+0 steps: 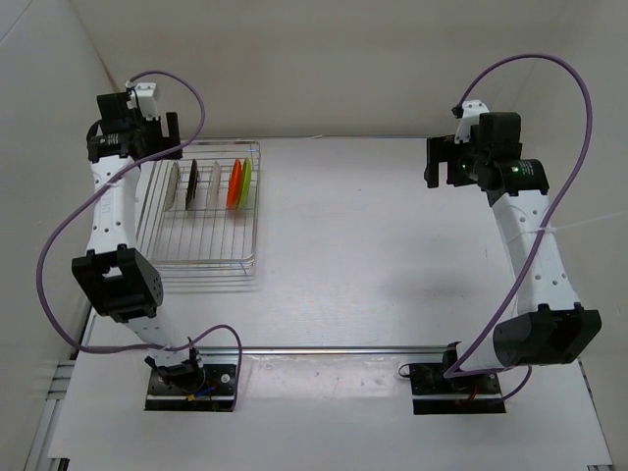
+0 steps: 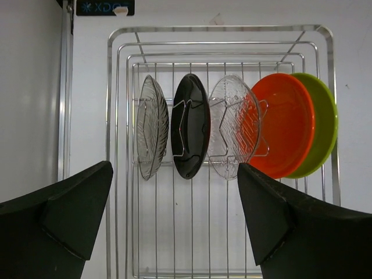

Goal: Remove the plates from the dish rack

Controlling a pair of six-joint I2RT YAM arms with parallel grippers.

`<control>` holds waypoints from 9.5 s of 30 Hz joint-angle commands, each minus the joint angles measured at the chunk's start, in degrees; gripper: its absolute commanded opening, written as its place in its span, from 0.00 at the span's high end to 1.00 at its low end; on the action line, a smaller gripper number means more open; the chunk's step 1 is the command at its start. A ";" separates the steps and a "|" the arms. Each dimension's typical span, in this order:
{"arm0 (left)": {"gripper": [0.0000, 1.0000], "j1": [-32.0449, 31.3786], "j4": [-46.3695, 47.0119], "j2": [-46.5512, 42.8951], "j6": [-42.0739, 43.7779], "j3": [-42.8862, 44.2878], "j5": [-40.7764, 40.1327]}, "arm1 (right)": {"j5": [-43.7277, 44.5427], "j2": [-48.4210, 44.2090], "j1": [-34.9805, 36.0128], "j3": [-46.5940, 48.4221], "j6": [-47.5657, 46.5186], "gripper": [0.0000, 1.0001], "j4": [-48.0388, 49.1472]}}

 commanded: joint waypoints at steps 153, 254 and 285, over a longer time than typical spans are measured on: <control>0.88 -91.21 27.44 -6.39 59.93 -33.42 -66.63 | -34.48 0.39 8.85 2.10 -8.24 0.32 -7.51; 0.00 -35.84 -15.44 -5.33 6.93 9.38 -30.51 | -4.86 40.22 -3.89 1.57 39.75 0.51 11.73; 0.00 -15.10 -10.80 -1.82 -1.33 4.37 -2.12 | -7.85 11.56 -7.51 0.43 7.50 0.15 -3.38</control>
